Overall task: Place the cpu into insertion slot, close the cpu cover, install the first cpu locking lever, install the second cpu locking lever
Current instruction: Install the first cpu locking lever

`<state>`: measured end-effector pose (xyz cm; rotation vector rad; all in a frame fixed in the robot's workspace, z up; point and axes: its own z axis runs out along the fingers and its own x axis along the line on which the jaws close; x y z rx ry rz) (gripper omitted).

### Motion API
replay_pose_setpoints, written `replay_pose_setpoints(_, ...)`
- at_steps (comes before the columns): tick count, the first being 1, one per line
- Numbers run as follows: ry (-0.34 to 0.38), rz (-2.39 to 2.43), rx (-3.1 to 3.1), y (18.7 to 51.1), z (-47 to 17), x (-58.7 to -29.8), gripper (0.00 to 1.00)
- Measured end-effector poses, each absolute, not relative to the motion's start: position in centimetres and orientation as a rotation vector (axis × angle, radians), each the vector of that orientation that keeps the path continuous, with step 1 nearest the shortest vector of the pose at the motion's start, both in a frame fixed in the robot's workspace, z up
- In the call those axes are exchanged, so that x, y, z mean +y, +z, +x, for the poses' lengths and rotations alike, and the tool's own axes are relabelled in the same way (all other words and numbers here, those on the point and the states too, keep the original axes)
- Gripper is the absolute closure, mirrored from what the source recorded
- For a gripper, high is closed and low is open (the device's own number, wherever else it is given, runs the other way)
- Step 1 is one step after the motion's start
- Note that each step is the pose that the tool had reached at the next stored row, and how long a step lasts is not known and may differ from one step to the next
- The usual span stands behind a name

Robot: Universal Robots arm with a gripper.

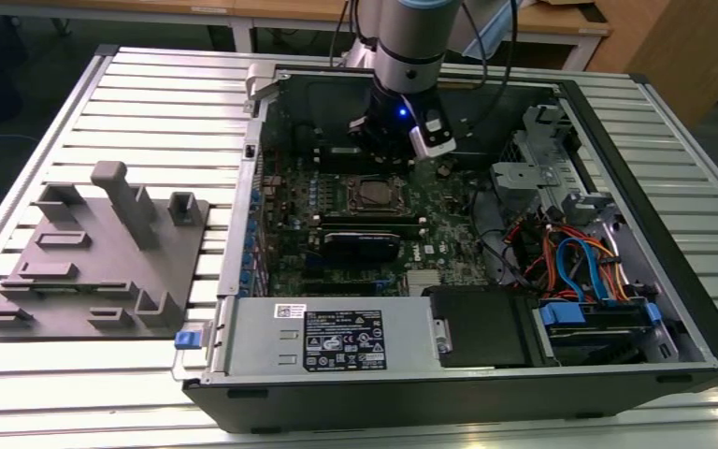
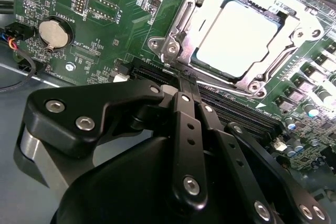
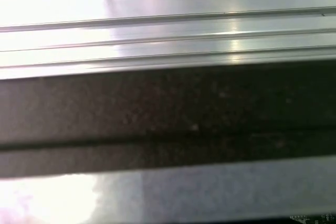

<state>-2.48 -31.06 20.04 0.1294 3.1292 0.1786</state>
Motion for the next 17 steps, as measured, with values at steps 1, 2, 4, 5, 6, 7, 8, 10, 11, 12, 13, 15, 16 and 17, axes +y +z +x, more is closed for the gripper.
replay_pose_setpoints(1,0.178,0.130,3.129,20.04,-2.48,-31.07,0.89)
replay_pose_setpoints(2,0.178,0.130,3.129,20.02,-2.48,-31.07,0.89)
replay_pose_setpoints(4,0.178,0.130,3.129,19.99,-2.44,-31.07,0.89)
replay_pose_setpoints(5,0.178,0.129,3.129,19.97,-2.41,-31.07,0.89)
replay_pose_setpoints(6,0.178,0.130,3.129,19.94,-2.40,-31.07,0.89)
replay_pose_setpoints(7,0.178,0.130,3.129,19.91,-2.38,-31.08,0.89)
replay_pose_setpoints(8,0.177,0.130,3.129,19.89,-2.36,-31.10,0.89)
replay_pose_setpoints(10,0.177,0.130,3.129,19.84,-2.34,-31.15,0.89)
replay_pose_setpoints(11,0.177,0.130,3.129,19.82,-2.34,-31.20,0.89)
replay_pose_setpoints(12,0.178,0.130,3.129,19.79,-2.34,-31.27,0.89)
replay_pose_setpoints(13,0.178,0.130,3.129,19.77,-2.33,-31.32,0.89)
replay_pose_setpoints(15,0.178,0.130,3.129,19.76,-2.34,-31.37,0.89)
replay_pose_setpoints(16,0.178,0.130,3.129,19.76,-2.34,-31.37,0.89)
replay_pose_setpoints(17,0.178,0.130,3.129,19.78,-2.34,-31.38,0.89)
